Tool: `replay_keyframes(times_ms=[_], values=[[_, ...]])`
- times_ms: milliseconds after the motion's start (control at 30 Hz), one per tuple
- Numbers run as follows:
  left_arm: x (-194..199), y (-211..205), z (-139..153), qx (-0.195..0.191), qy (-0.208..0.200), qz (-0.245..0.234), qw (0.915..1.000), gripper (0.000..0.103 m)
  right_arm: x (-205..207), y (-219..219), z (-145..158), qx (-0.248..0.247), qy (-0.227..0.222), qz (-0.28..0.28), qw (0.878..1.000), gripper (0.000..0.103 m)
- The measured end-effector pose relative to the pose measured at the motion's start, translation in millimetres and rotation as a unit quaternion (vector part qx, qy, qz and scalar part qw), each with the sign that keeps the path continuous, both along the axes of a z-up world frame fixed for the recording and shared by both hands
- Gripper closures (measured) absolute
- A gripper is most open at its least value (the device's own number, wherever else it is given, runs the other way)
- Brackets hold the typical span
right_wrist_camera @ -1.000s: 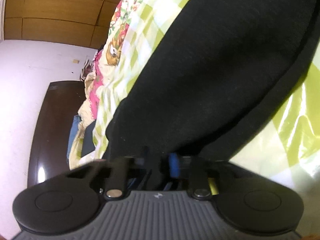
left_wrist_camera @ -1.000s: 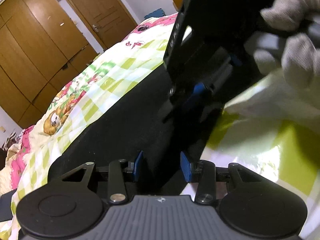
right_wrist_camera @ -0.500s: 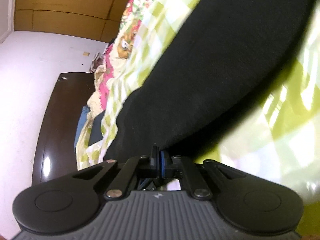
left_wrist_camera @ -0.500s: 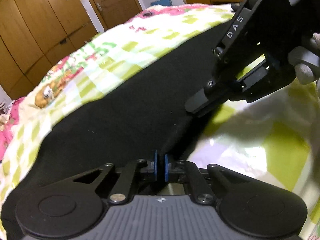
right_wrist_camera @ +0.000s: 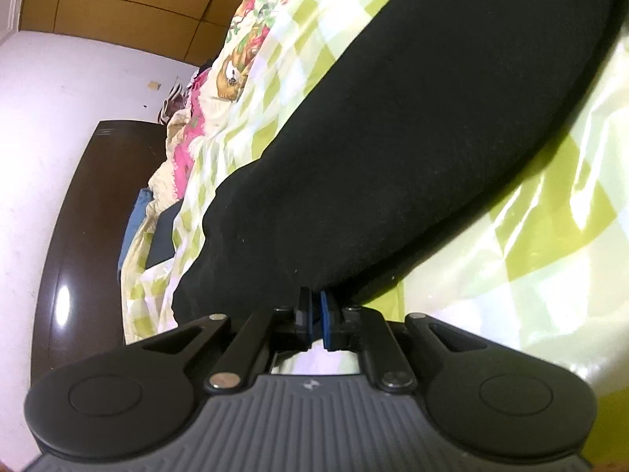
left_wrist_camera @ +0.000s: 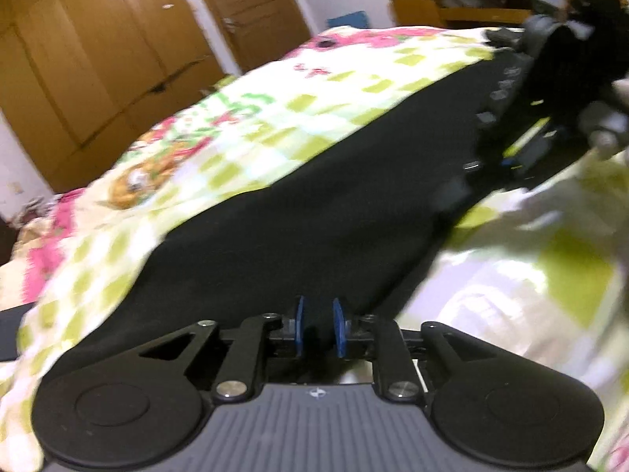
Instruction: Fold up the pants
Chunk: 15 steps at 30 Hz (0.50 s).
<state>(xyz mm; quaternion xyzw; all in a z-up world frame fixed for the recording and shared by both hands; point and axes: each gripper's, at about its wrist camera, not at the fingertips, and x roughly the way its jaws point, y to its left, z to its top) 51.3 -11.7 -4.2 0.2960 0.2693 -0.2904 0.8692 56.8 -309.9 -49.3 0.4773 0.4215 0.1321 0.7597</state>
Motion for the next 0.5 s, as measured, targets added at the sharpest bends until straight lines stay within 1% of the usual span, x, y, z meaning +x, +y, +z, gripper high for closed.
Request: replay_keyframes(times_ms=[33,67,100,133,200,267,333,367,400,467,500], values=[[4.0,6.6,-3.1,0.008,-0.003,0.014,0.9999,0.063,1.5,3.9,1.9,-0.001,0.001,0.003,1.0,0.094],[6.7,12.1,-7.7,0.016,-0.006,0.027,0.9995,0.061,1.7,7.8,3.0,-0.004,-0.001,0.008,1.0,0.094],[10.4,19.2,-14.1,0.022,-0.004,0.044,0.9988,0.061,2.7,13.3,4.5,-0.011,-0.002,0.014,1.0,0.093],[15.3,26.0,-19.8,0.022,0.011,0.057,0.9981,0.061,3.3,17.0,5.2,-0.018,-0.002,0.021,1.0,0.093],[21.9,35.1,-25.6,0.009,0.048,0.069,0.9964,0.061,4.6,24.0,4.7,-0.028,0.001,0.031,0.999,0.093],[19.4,40.0,-22.3,-0.004,0.059,0.072,0.9956,0.061,4.3,24.6,4.2,-0.034,0.008,0.032,0.999,0.093],[15.0,39.8,-16.2,-0.007,0.058,0.07,0.9959,0.062,0.7,18.2,5.5,-0.049,0.01,0.014,0.999,0.091],[12.9,38.8,-13.4,-0.008,0.052,0.069,0.9963,0.062,-1.7,12.1,6.6,-0.056,0.011,0.0,0.998,0.084],[12.4,35.6,-8.5,-0.011,0.044,0.066,0.9968,0.062,-4.5,3.0,8.1,-0.06,0.009,-0.019,0.998,0.074],[9.4,28.7,-0.7,-0.023,0.029,0.059,0.9976,0.061,-10.1,-14.7,10.6,-0.067,0.002,-0.058,0.996,0.064],[11.1,21.4,2.2,-0.034,0.023,0.056,0.9976,0.061,-13.5,-25.4,11.7,-0.071,0.001,-0.082,0.994,0.064]])
